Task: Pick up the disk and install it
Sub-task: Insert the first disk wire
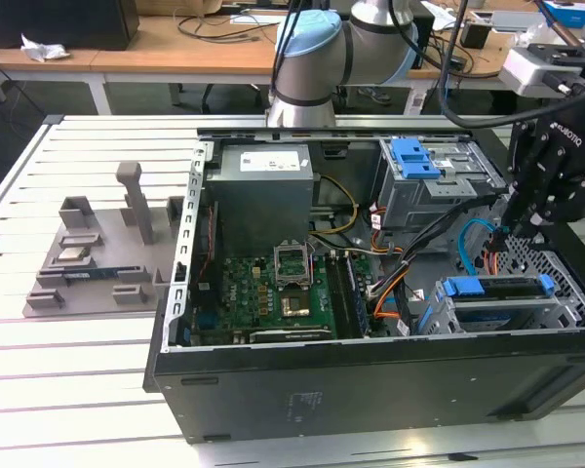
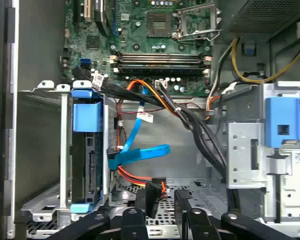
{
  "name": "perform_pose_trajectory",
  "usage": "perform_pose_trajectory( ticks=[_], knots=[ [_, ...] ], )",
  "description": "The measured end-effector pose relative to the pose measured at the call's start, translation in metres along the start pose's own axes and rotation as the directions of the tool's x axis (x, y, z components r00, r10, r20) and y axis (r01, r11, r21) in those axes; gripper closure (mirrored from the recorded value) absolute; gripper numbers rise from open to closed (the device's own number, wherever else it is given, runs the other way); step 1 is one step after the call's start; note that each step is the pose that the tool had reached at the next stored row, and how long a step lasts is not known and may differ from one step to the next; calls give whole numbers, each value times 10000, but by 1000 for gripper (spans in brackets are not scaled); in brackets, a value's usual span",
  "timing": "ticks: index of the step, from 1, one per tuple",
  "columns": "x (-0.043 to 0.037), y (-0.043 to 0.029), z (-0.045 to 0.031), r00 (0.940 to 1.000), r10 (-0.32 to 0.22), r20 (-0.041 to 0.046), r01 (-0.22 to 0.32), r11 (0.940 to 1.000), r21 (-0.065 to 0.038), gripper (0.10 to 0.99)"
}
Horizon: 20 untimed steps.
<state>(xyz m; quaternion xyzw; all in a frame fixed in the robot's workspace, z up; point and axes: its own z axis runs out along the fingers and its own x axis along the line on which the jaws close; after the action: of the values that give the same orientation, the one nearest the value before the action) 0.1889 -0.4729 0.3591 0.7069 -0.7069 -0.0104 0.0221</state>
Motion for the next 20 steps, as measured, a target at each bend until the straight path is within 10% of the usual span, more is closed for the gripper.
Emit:
perform_pose_trajectory(
  ticks=[1,6,11,20],
  knots=[
    [1,0,13,9992,19,-396,-19,10000,0,725],
    [3,-1,13,9992,18,-395,-18,10000,0,918],
    [11,0,13,9992,18,-395,-18,10000,0,922],
    [278,69,30,9998,4,-190,-4,10000,2,922]
  ],
)
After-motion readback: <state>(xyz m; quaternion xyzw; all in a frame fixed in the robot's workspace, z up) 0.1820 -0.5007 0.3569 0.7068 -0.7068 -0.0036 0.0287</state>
